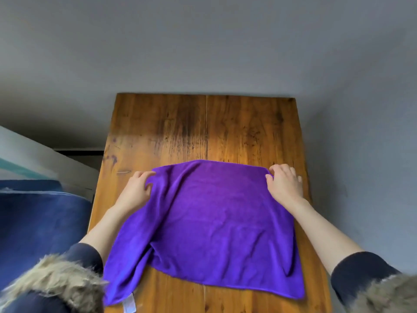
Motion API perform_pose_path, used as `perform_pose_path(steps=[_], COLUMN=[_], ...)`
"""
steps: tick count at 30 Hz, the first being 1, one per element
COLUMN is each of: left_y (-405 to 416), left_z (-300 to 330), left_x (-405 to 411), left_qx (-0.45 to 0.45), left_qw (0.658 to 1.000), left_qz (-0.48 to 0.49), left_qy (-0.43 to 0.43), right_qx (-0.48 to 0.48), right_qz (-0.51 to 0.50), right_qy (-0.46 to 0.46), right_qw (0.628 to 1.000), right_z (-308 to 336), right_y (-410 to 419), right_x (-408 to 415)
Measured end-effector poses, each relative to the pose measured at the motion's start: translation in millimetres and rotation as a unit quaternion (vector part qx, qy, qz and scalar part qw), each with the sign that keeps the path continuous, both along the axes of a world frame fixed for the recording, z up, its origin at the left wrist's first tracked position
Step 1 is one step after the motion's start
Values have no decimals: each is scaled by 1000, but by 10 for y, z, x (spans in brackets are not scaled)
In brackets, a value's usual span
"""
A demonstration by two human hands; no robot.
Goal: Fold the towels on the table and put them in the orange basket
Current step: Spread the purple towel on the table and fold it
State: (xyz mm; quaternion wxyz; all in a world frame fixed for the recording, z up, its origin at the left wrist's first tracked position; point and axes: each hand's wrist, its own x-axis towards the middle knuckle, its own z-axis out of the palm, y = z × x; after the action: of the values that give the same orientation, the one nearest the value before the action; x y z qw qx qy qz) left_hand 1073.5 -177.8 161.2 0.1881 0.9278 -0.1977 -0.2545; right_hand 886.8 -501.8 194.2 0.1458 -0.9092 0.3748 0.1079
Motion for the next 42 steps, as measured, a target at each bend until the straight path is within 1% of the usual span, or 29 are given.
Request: perform_pose_path(steps=[4, 6, 7, 9, 12, 16, 18, 20, 22, 23, 24, 25, 28, 30, 32, 33, 36, 38, 39, 40, 42], left_y=[390, 497, 532, 576, 590, 567, 593, 611, 613, 602, 585, 557, 420, 367, 407, 458, 623, 658, 648, 626, 580], left_z=[-205, -269, -297, -360, -459, -498, -500, -485, -474, -479, -491, -506, -519, -494, -434, -390, -253, -198, -190, -201, -269], left_x=[-296, -415, -472, -580, -725, -891, -905, -812, -644, -535, -421, -309, -82, -19, 40, 77, 216, 269, 272, 253, 158], left_qx=[29, 33, 38, 45, 46, 64, 26, -41, -93, -103, -98, -82, -21, -4, -11, -16, -1, -11, -28, -47, -64], left_qw=[996, 993, 993, 996, 997, 988, 989, 994, 991, 986, 983, 984, 988, 987, 989, 990, 984, 978, 980, 985, 992], left_qz=[72, 107, 109, 70, -18, -75, -78, -32, 68, 119, 150, 157, 140, 133, 138, 141, 121, 81, 49, 9, -62], left_qy=[36, 33, 24, -11, -61, -116, -124, -99, -61, -47, -35, -19, 63, 86, 56, 22, -129, -190, -189, -167, -91], right_qx=[90, 125, 140, 167, 179, 112, 88, 83, 81, 78, 77, 76, 76, 77, 75, 73, 73, 69, 68, 68, 68], right_qz=[37, 79, 99, 130, 139, 146, 147, 147, 146, 146, 146, 143, 138, 135, 132, 132, 132, 134, 135, 134, 133], right_qy=[23, 39, 44, 55, 91, 161, 170, 175, 186, 193, 201, 205, 214, 221, 226, 229, 234, 234, 234, 235, 235], right_qw=[995, 988, 984, 976, 970, 970, 970, 970, 968, 967, 966, 965, 964, 963, 962, 962, 960, 960, 960, 960, 960], right_z=[-181, -292, -344, -450, -614, -798, -851, -871, -860, -853, -848, -846, -837, -829, -828, -829, -835, -841, -840, -834, -826], right_y=[508, 841, 1014, 1346, 1715, 1929, 1973, 1986, 1997, 2001, 2008, 2015, 2027, 2042, 2056, 2062, 2073, 2074, 2074, 2074, 2070], right_x=[49, 116, 153, 233, 299, 244, 229, 249, 272, 283, 295, 306, 341, 355, 371, 382, 406, 411, 411, 405, 399])
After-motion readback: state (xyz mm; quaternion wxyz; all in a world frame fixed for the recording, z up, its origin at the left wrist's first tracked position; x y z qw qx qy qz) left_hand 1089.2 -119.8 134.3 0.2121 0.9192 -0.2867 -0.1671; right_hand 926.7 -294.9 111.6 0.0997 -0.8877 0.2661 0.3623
